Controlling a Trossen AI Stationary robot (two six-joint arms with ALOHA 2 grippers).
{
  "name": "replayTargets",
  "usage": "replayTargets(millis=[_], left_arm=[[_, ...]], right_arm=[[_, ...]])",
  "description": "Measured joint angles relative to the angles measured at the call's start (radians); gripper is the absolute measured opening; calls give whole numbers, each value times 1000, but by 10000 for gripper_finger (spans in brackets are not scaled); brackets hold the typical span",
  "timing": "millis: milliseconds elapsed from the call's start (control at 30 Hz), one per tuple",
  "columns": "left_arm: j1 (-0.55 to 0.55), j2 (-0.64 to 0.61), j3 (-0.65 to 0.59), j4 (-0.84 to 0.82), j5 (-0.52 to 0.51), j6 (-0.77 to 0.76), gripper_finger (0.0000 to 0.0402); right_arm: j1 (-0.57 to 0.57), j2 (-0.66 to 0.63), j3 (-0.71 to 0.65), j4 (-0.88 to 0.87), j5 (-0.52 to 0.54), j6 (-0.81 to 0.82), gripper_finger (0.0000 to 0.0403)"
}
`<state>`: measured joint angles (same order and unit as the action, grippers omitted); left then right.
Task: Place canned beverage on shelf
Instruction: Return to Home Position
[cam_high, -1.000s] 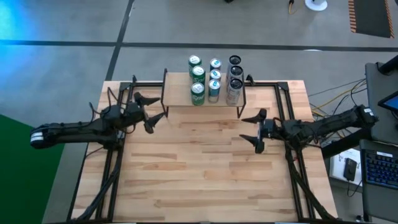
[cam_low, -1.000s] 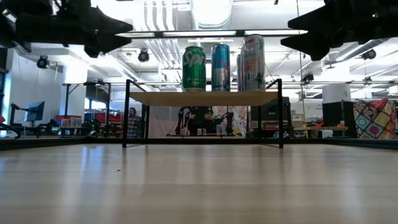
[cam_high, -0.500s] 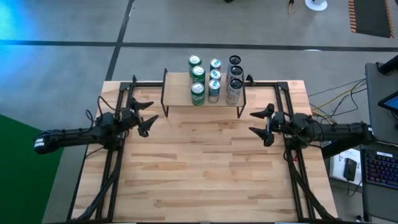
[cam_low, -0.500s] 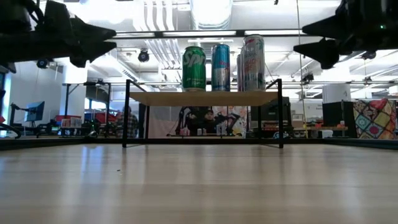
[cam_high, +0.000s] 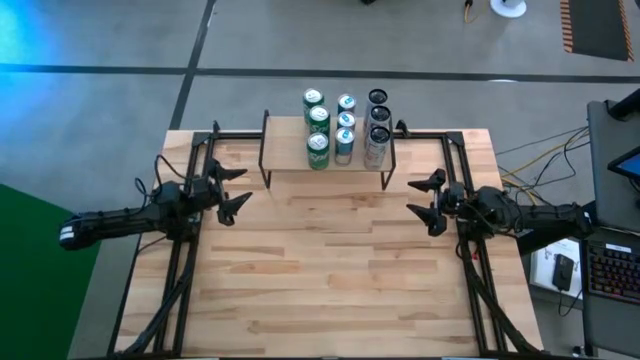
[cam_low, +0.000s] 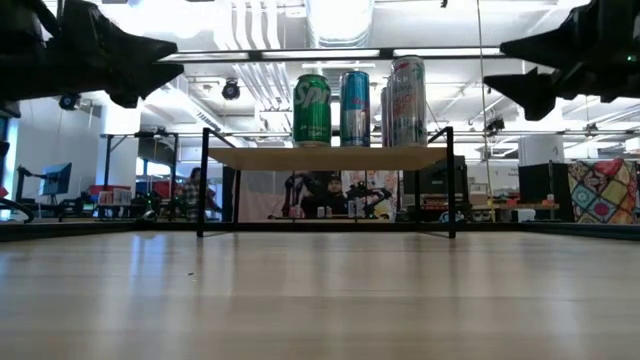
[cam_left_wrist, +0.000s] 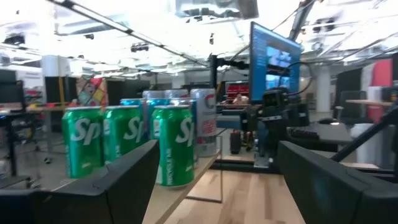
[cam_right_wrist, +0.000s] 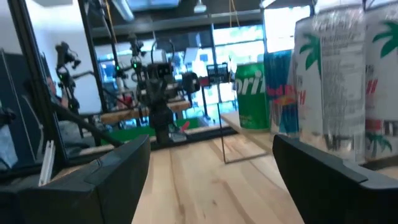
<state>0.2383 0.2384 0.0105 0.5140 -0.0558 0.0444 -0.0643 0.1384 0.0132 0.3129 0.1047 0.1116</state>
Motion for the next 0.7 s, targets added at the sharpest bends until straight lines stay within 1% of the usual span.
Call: replayTargets(millis=[167, 200, 267, 333, 400, 500, 567, 633, 700], left_arm=[[0, -4, 0, -1, 16, 2, 310], [0, 0, 0, -1, 16, 2, 306], [0, 3, 0, -1, 16, 1, 285], [0, 4, 0, 0, 16, -1, 247], [1, 2, 0, 0, 7, -1, 196], [1, -4, -1, 0, -14, -2, 116], [1, -8, -1, -1, -15, -2, 70], [1, -15, -1, -13, -15, -14, 32], [1, -26, -1, -34, -15, -29, 9]], right_arm=[[0, -25, 0, -1, 2, 1, 327], [0, -26, 0, -1, 3, 2, 327], [0, -26, 0, -1, 9, 1, 325], [0, -26, -1, -3, 31, -1, 313], [0, -26, -1, -10, 34, -4, 290], [0, -26, -1, -25, 34, 0, 238], [0, -26, -1, -34, 34, 1, 201], [0, -26, -1, -39, 48, 5, 163], [0, -26, -1, -54, 74, 9, 123]])
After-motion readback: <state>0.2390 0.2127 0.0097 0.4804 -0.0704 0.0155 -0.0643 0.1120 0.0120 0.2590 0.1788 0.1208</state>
